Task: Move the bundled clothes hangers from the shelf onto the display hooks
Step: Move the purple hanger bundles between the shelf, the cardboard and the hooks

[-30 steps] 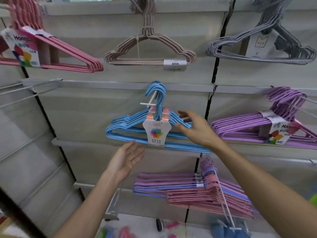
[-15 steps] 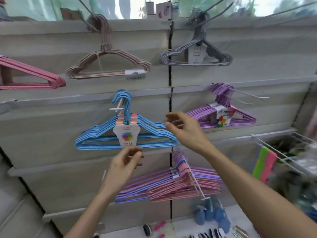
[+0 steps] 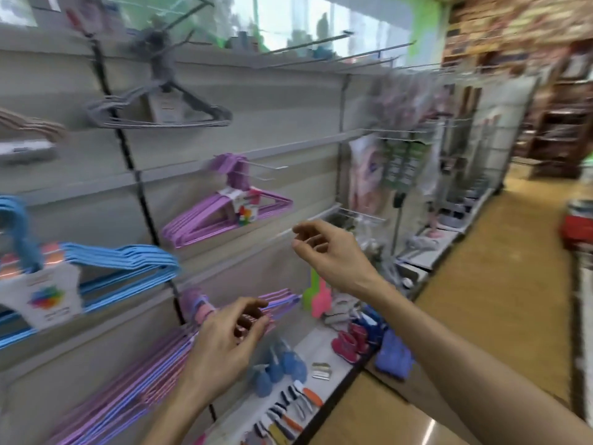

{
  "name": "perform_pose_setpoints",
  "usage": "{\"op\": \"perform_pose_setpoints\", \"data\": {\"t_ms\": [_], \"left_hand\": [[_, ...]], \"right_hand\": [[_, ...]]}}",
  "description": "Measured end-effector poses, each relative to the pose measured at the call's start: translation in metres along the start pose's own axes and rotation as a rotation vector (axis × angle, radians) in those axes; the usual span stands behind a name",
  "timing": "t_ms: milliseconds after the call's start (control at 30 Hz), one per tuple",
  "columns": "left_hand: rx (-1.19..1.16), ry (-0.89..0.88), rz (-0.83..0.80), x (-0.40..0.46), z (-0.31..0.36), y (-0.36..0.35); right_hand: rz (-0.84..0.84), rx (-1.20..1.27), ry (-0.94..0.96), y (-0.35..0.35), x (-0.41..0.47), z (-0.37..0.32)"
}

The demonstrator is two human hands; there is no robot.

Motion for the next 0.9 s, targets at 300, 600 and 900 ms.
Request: {"op": "perform_pose_setpoints", "data": {"t_ms": [300,600,900], "left_hand": [[-0.09,-0.218,-0.258,0.02,0.102,-0.132],[-0.073,-0.342,-0.42,0.038,0.178,-0.251],[-0.016,-0.317,-0.494,0.076,0.212,-0.341]], "right_hand": [[0.194,-0.24,-0.136,0.166,-0.073,0.04],[0.302,-0.409,-0.212,0.29,-0.11,0.1],[0.306,-0.415,-0.233,0.361,-0.118,0.177]]}}
Point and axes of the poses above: each hand's wrist, its own x-axis towards the middle knuckle, its own y-axis out of the back of the hand, z = x × y, the point moved 9 cm from there along x, towards the middle knuckle, and after that the axes turned 15 degrees about y, right-handed, at the moved point
